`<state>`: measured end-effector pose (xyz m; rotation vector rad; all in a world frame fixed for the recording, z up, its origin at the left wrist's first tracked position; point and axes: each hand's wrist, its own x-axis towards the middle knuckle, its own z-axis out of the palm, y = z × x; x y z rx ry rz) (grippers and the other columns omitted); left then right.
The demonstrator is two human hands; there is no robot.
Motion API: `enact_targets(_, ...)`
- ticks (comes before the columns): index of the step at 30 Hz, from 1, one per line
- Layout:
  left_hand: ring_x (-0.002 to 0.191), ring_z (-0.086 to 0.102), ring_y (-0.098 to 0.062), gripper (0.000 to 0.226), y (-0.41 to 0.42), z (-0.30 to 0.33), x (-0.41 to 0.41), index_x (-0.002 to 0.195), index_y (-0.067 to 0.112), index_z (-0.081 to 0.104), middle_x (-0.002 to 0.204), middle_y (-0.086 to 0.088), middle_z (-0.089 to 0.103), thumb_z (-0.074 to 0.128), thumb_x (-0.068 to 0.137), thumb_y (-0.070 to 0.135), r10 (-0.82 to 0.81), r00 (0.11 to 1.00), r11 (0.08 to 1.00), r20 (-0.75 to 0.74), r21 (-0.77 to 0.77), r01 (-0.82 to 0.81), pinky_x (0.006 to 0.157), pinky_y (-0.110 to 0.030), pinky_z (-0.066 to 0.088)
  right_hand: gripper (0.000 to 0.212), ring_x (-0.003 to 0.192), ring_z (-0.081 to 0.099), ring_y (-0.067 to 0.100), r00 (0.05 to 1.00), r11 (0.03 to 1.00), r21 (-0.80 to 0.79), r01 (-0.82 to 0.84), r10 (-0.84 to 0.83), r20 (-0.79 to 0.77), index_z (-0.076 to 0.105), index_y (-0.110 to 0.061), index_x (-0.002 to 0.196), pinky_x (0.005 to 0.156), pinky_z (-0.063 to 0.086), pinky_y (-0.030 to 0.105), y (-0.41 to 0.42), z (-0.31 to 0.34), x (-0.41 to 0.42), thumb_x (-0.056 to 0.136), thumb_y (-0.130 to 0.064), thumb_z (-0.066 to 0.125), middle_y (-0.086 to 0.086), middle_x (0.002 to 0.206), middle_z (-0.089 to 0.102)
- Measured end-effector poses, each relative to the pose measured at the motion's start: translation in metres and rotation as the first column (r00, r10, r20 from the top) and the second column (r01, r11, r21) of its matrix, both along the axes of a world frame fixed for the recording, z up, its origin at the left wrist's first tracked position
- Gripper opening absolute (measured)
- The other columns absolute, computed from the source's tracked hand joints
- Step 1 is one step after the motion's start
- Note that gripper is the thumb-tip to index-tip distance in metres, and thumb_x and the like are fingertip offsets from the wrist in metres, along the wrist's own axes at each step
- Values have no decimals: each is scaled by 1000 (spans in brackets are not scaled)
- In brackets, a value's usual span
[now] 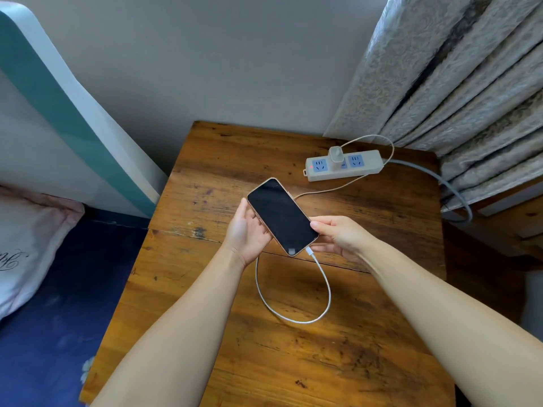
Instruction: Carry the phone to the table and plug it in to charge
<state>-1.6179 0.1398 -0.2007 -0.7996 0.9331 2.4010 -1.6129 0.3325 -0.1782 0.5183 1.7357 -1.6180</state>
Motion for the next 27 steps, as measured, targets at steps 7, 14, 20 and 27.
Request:
enact_targets(7, 127, 48, -29, 53, -28, -37, -24, 129, 5, 46, 140, -16, 49, 29, 98, 45, 6, 989, 967, 146, -252, 31, 99, -44, 43, 29, 109, 61, 24, 999, 980, 201, 11, -19, 38, 63, -10, 120, 69, 60, 29, -7, -52, -13, 94, -8, 51, 12, 129, 60)
enact_targets(14, 105, 58, -22, 49, -28, -54, -45, 115, 2, 55, 123, -16, 60, 29, 100, 40, -76, 979, 795, 188, -581, 173, 97, -35, 47, 25, 71, 66, 13, 991, 882, 468, -49, 102, -88, 69, -12, 113, 76, 61, 34, -19, -71, -28, 90, -15, 60, 8, 120, 67)
enact_targets(20, 109, 58, -32, 57, -20, -49, -51, 113, 6, 63, 117, -16, 64, 23, 98, 43, -242, 937, 470, 251, -815, 340, 102, -39, 44, 24, 98, 64, 23, 967, 782, 622, -37, 186, -176, 70, -13, 112, 77, 50, 25, -29, -67, -23, 91, -18, 59, 8, 116, 69)
enact_targets(27, 114, 53, -32, 60, -22, -50, -50, 127, 5, 55, 128, -17, 56, 20, 98, 44, -310, 903, 348, 296, -849, 398, 98, -37, 39, 25, 111, 60, 26, 965, 770, 638, -17, 179, -190, 69, -13, 113, 81, 45, 26, -30, -65, -16, 92, -14, 56, 9, 120, 68)
